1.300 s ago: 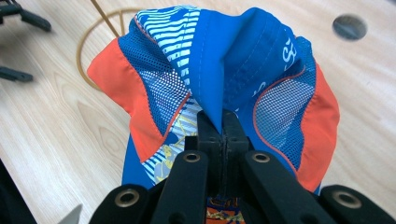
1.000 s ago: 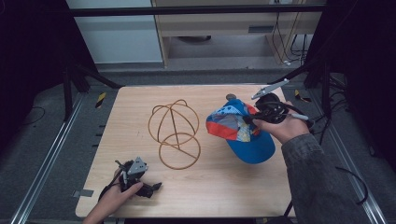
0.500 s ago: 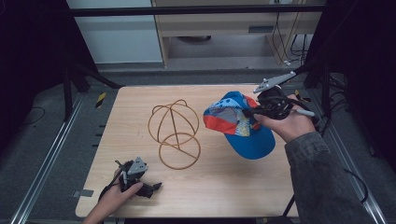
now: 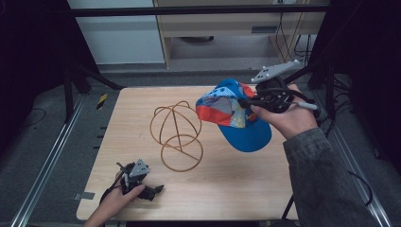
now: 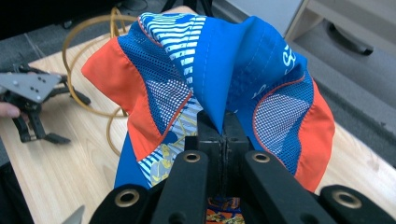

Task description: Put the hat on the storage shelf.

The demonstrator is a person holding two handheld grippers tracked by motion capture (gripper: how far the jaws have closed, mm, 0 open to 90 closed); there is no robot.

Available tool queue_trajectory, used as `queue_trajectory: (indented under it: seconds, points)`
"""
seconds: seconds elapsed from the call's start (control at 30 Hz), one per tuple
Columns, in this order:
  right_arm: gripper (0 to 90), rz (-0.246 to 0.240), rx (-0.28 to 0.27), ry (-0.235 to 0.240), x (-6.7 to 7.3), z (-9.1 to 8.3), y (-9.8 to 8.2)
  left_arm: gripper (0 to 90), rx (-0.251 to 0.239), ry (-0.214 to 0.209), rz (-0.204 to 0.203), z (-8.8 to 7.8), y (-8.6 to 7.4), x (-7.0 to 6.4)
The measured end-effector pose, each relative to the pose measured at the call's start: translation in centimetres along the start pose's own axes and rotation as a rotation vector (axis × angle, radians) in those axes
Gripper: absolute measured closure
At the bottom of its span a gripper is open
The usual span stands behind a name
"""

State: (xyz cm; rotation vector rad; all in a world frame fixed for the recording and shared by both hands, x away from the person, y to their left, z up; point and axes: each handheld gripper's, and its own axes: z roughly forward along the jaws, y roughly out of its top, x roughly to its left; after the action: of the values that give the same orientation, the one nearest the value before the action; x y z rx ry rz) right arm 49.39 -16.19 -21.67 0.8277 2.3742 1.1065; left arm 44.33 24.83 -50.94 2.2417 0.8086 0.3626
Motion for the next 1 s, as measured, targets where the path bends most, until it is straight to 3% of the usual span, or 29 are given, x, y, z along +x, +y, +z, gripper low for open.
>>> queue_trajectory:
  seconds: [0.47,0.67,1.0]
  points:
    - [89.8,-0.053,-0.044,0.041,1.9,1.7,4.2,0.0,0.001,0.001,0.003,0.0,0.0,0.0]
    - [89.8,-0.091,-0.047,0.059,3.0,2.6,6.0,0.0,0.0,0.001,0.002,0.0,0.0,0.0]
    - [89.7,-0.11,-0.026,0.089,3.6,4.7,7.8,0.0,0.001,0.001,0.003,0.0,0.0,0.0]
